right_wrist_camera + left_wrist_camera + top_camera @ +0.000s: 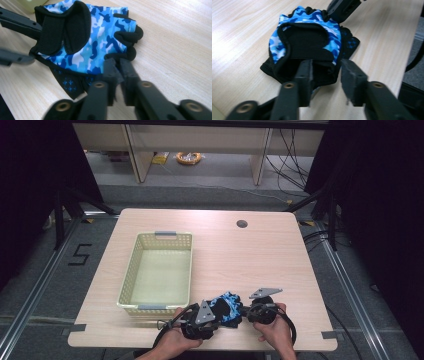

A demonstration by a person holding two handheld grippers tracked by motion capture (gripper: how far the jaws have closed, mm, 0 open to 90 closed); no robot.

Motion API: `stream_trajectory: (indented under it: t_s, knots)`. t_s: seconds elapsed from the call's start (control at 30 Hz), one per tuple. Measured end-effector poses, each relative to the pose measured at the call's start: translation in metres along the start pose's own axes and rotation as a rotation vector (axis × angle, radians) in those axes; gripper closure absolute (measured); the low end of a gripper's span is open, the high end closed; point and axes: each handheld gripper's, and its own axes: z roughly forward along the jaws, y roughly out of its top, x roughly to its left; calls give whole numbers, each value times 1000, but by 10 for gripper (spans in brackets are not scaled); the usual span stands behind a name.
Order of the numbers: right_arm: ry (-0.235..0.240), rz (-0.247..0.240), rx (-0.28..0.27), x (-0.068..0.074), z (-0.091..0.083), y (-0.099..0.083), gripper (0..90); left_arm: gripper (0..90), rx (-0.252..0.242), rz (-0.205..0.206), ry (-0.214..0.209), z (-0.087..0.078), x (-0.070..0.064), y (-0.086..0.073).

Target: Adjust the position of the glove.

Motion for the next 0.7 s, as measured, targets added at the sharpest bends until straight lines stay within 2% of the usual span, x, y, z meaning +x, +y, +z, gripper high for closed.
stream_trajectory:
  t_s: [0.1,0.13,0.17,0.2,0.3,0.33,0.37,0.4,0.47,0.53,0.57,0.6,0.7]
  knots:
    - [2,-15,-2,0,0,0,892,778,-1,2,-1,0,-1,-1]
    - [-3,-49,-4,0,0,1,895,810,-7,-8,0,-1,-2,0]
    - [-3,-49,-4,0,0,1,895,823,-7,-8,0,-1,-2,0]
    - [-15,-51,-14,2,-2,2,896,832,-14,-7,-5,-3,-3,2]
    - [-9,-59,-4,4,-8,4,897,843,-25,-11,-5,-4,-2,3]
    - [-10,-57,-37,5,-11,5,898,845,-32,-9,1,-6,1,4]
    - [-10,-57,-37,5,-11,5,898,847,-32,-9,1,-6,1,4]
    - [15,-80,-77,7,-15,6,899,848,-45,-15,-3,-9,3,6]
    - [26,-77,-71,8,-19,7,900,851,-50,-24,3,-11,4,7]
    - [39,-74,-81,13,-23,7,900,853,-60,-14,7,-17,7,10]
    - [53,-71,-118,19,-24,6,900,854,-78,-20,21,-23,11,14]
    - [63,-71,-106,23,-27,5,900,855,-88,-13,27,-25,14,15]
    - [70,-60,-122,28,-29,4,900,855,-81,-18,41,-28,18,16]
